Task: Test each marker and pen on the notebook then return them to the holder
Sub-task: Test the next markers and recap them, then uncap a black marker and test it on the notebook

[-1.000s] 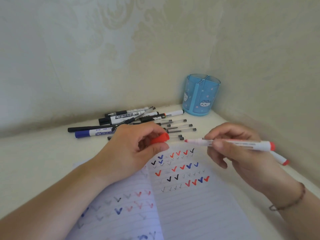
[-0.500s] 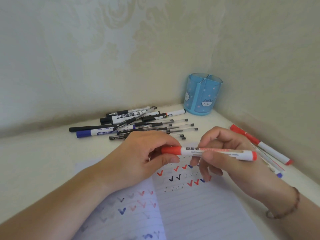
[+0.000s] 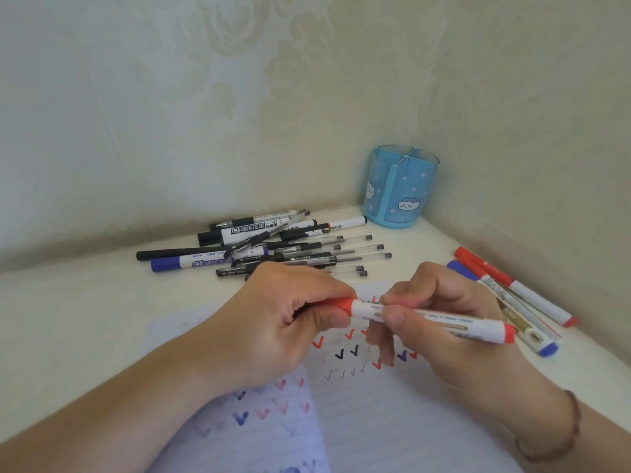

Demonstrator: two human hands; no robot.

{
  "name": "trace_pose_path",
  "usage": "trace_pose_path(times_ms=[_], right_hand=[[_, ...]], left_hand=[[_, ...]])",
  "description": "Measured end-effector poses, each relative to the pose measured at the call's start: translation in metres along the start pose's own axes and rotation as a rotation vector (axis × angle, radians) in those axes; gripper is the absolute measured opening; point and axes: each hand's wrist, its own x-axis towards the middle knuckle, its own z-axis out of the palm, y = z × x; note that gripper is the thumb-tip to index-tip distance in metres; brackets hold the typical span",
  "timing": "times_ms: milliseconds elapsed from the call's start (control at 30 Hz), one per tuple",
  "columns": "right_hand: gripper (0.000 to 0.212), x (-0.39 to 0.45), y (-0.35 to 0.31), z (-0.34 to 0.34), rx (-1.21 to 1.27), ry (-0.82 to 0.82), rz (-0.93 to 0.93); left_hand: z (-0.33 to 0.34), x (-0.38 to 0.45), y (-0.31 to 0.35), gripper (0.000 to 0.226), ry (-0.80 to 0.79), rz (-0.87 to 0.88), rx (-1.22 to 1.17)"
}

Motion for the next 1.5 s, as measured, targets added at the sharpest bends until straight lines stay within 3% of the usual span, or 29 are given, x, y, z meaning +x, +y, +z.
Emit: trace_pose_path(times_ms=[133,300,400,500,600,767,867,967,1067,1500], right_hand=[[0.012,0.000,-0.005,-0.003,-0.226,-0.039,-0.002],[0.071,-0.003,-0.032,-0.037,-0.530,-0.404,0.014],[0.081,-0.002,-0.038,-0.064,-0.436,-0.520,0.110],[0.077,0.007,-0.036,-0.080,-0.344,-0.414,0.197],[0.068,0.010,-0.036,-0.091,-0.466,-0.327,0.210],[0.067,0.010,-0.022,-0.102,-1.173,-0.227,0.404],[0.060,0.010,-0.010,-0.107,-1.319,-0.269,0.502],[0.065,0.011,-0.003,-0.113,-1.341,-0.304,0.500],[0.055,0.011,-0.001,-0.113,-1.301,-0.277,0.533],[0.067,0.013,-0.002,-0.098,-1.233,-0.169,0.415]], left_hand=[[0.002,0.001,-0.010,0.016,-0.054,-0.060,0.010],[-0.007,0.008,-0.012,0.029,0.062,0.006,0.069],[-0.013,0.003,-0.025,0.050,0.020,-0.149,0.234],[-0.022,0.002,-0.044,0.047,0.152,-0.312,0.490],[-0.033,0.002,-0.057,0.037,0.231,-0.536,0.671],[-0.039,0.001,-0.063,0.037,0.186,-0.730,0.737],[-0.045,0.000,-0.065,0.031,0.189,-0.794,0.736],[-0.053,0.000,-0.066,0.030,0.182,-0.836,0.670],[-0.051,0.001,-0.066,0.046,0.174,-0.841,0.594],[-0.060,-0.008,-0.091,0.025,0.211,-0.856,0.742]])
